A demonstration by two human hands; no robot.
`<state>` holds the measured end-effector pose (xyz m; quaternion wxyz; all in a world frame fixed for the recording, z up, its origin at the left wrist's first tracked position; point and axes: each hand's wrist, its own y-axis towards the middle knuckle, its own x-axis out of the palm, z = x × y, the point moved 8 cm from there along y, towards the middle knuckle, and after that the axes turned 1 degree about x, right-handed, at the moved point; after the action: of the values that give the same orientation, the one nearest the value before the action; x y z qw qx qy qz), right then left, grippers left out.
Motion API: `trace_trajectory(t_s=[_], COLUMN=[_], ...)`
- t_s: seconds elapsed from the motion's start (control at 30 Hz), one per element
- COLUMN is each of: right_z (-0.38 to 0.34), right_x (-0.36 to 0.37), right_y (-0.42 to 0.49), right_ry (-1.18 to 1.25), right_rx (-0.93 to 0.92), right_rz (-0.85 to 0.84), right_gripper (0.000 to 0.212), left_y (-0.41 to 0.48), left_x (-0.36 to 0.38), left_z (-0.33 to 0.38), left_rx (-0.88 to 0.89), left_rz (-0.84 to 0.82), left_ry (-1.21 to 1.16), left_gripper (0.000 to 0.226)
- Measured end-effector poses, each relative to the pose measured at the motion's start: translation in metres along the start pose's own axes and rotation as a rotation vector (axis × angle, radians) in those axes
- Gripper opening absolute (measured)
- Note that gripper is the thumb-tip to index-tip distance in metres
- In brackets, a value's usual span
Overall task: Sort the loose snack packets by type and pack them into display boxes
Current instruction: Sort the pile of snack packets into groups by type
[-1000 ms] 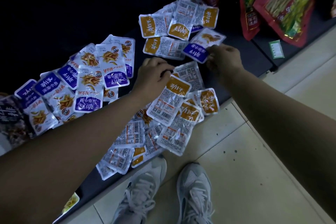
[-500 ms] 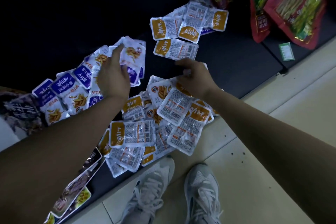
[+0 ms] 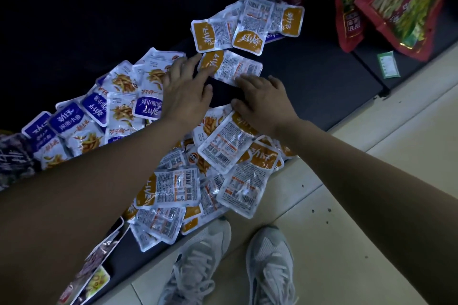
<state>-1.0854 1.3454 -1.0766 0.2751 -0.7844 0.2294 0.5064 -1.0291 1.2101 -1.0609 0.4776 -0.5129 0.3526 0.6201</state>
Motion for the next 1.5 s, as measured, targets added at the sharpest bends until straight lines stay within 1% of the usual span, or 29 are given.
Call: trace_trajectory(t_s=[0.1, 0.17, 0.27, 0.33, 0.37, 0.43, 0.53, 0.6, 0.63, 0.67, 0.73, 0.83, 0.87, 0.93, 0.97, 1.03, 1.1, 1.17, 1.23, 1.3, 1.33, 1.37, 1.43, 1.5], right_z=[0.007, 0.018, 0.031, 0.033, 0.034, 0.034, 0.034, 0.036, 0.037, 0.038, 0.038, 0.041, 0.043, 0.049, 0.053, 0.058, 0.057, 0.058, 0.061, 0.066, 0.069, 0.073, 0.080, 0.084], right_x=[-0.019, -0.026, -0.025, -0.028, -0.031, -0.037, -0.030, -0.019, -0.015, -0.015, -0.025, -0.040, -0.045, -0.051, -0.049, -0.039, -0.031, -0.034, -0.043, -0.054, -0.057, -0.058, -0.049, -0.038], right_y=[-0.008, -0.010, -0.004, 0.000, 0.004, 0.012, 0.027, 0.034, 0.034, 0.032, 0.025, 0.017, 0.017, 0.019, 0.021, 0.025, 0.026, 0.024, 0.024, 0.027, 0.031, 0.036, 0.046, 0.050], right_ry=[-0.105, -0.121, -0.097, -0.053, -0.010, 0.074, 0.123, 0.089, 0.076, 0.067, 0.029, 0.058, 0.094, 0.133, 0.142, 0.131, 0.065, 0.068, 0.145, 0.169, 0.162, 0.150, 0.116, 0.074], right_rx=[-0.063, -0.050, -0.043, -0.049, -0.047, -0.041, -0.025, -0.001, 0.001, -0.010, -0.040, -0.057, -0.056, -0.043, -0.023, 0.009, -0.002, -0.018, -0.010, 0.001, 0.019, 0.049, 0.103, 0.140], right_rz=[0.107, 0.124, 0.119, 0.180, 0.224, 0.284, 0.216, 0.128, 0.108, 0.127, 0.231, 0.314, 0.342, 0.387, 0.378, 0.304, 0.265, 0.290, 0.326, 0.391, 0.408, 0.389, 0.275, 0.184], right_gripper=[0.049, 0.045, 0.036, 0.038, 0.041, 0.043, 0.054, 0.060, 0.059, 0.057, 0.047, 0.039, 0.038, 0.040, 0.043, 0.046, 0.039, 0.034, 0.032, 0.030, 0.032, 0.037, 0.051, 0.060], left_y=[0.009, 0.017, 0.036, 0.045, 0.046, 0.041, 0.028, 0.028, 0.031, 0.036, 0.045, 0.054, 0.054, 0.049, 0.045, 0.041, 0.045, 0.051, 0.052, 0.046, 0.041, 0.037, 0.033, 0.035], left_x=[0.002, 0.007, 0.013, 0.015, 0.015, 0.010, 0.002, 0.000, -0.001, -0.003, 0.001, 0.016, 0.020, 0.018, 0.015, 0.008, 0.005, 0.012, 0.020, 0.018, 0.015, 0.013, 0.011, 0.008], left_z=[0.004, 0.007, 0.011, 0.010, 0.009, 0.015, 0.026, 0.023, 0.021, 0.018, 0.012, 0.009, 0.012, 0.020, 0.025, 0.033, 0.035, 0.031, 0.029, 0.035, 0.039, 0.042, 0.046, 0.049], left_rx=[0.033, 0.037, 0.002, -0.059, -0.078, -0.033, 0.086, 0.093, 0.095, 0.090, 0.037, -0.063, -0.078, -0.052, -0.018, 0.047, 0.075, 0.053, 0.036, 0.095, 0.129, 0.152, 0.184, 0.209], left_rz=[0.013, -0.006, -0.050, -0.075, -0.071, -0.001, 0.109, 0.138, 0.157, 0.171, 0.118, -0.050, -0.071, -0.027, 0.017, 0.073, 0.082, 0.023, -0.038, -0.002, 0.026, 0.042, 0.048, 0.050], left_ry=[-0.003, 0.006, 0.010, -0.013, -0.025, -0.038, -0.051, -0.068, -0.063, -0.054, -0.064, -0.079, -0.081, -0.062, -0.047, -0.052, -0.055, -0.064, -0.104, -0.130, -0.135, -0.145, -0.162, -0.170], left_gripper=[0.041, 0.044, 0.051, 0.053, 0.054, 0.049, 0.039, 0.034, 0.034, 0.035, 0.040, 0.053, 0.054, 0.052, 0.050, 0.051, 0.056, 0.057, 0.059, 0.057, 0.055, 0.052, 0.045, 0.041])
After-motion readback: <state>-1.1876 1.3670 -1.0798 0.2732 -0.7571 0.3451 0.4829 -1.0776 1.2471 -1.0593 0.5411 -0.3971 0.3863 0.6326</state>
